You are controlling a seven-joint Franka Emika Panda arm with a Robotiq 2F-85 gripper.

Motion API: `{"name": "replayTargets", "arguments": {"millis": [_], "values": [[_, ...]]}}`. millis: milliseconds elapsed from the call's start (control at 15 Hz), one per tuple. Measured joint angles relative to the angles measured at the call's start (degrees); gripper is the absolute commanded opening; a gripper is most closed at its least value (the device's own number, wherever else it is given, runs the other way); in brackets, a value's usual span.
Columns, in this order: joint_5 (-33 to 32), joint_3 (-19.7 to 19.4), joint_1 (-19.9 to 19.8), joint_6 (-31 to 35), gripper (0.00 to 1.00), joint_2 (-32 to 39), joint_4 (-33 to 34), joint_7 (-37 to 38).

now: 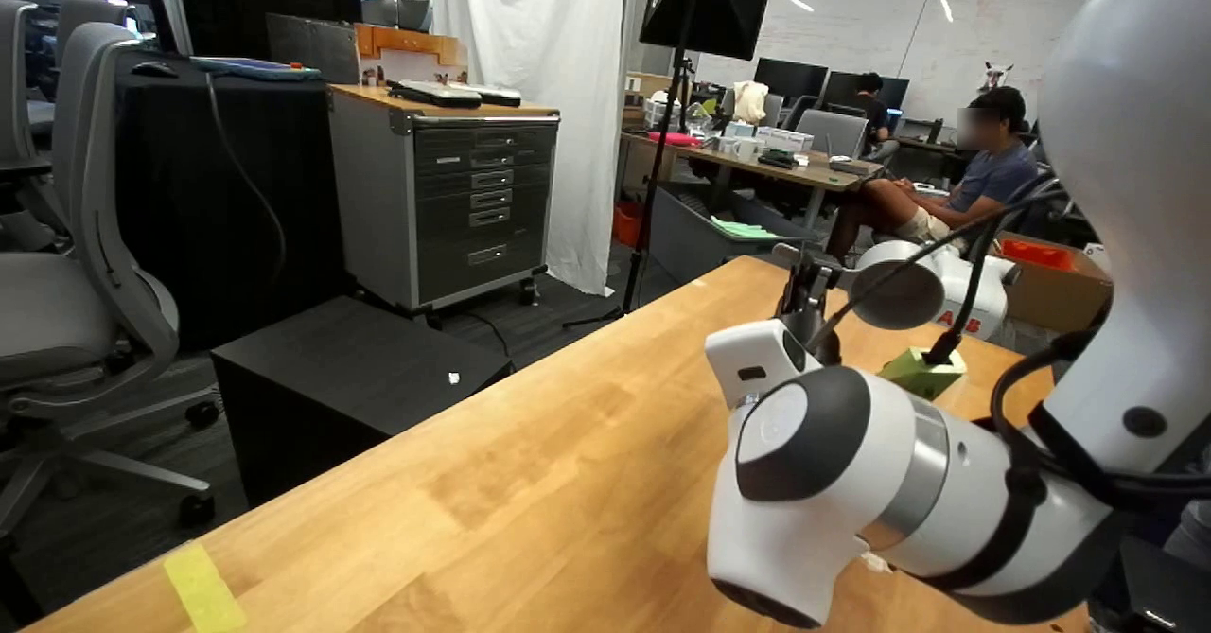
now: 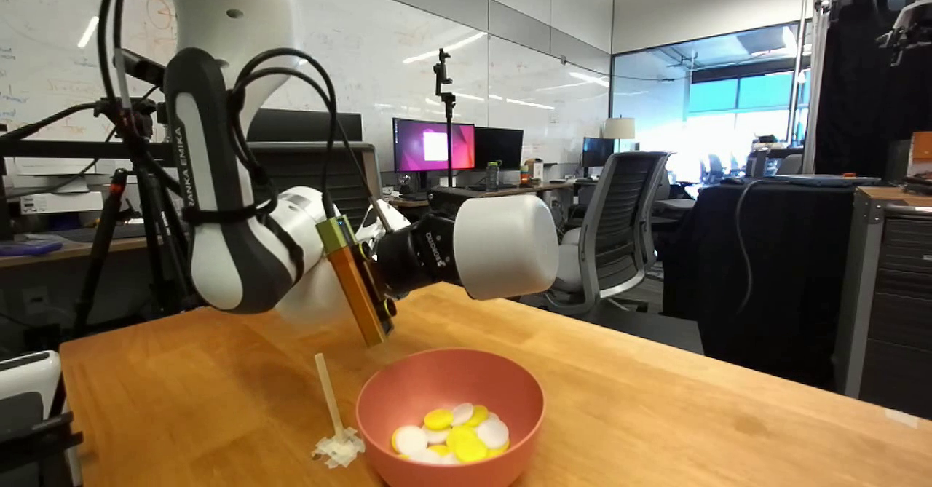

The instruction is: Pour the contents of the pot into the bowl

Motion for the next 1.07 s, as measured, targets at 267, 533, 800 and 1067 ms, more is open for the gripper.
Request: {"name": "replayTargets", "arguments": {"millis": [267,533,800,1067], "values": [[4.16,0.12,-4.14,11.62,0.09,-7.10,0.10,-6.36],[9.78,-0.64,-9.18,24.14,0.07,-13.79,0.92,-12.74],[17.86,-2.38,-12.78,36.80,0.06,-18.46,2.04,-18.20],[28.32,-4.83,-14.86,47.63,0.06,-21.04,3.61,-21.49]]}}
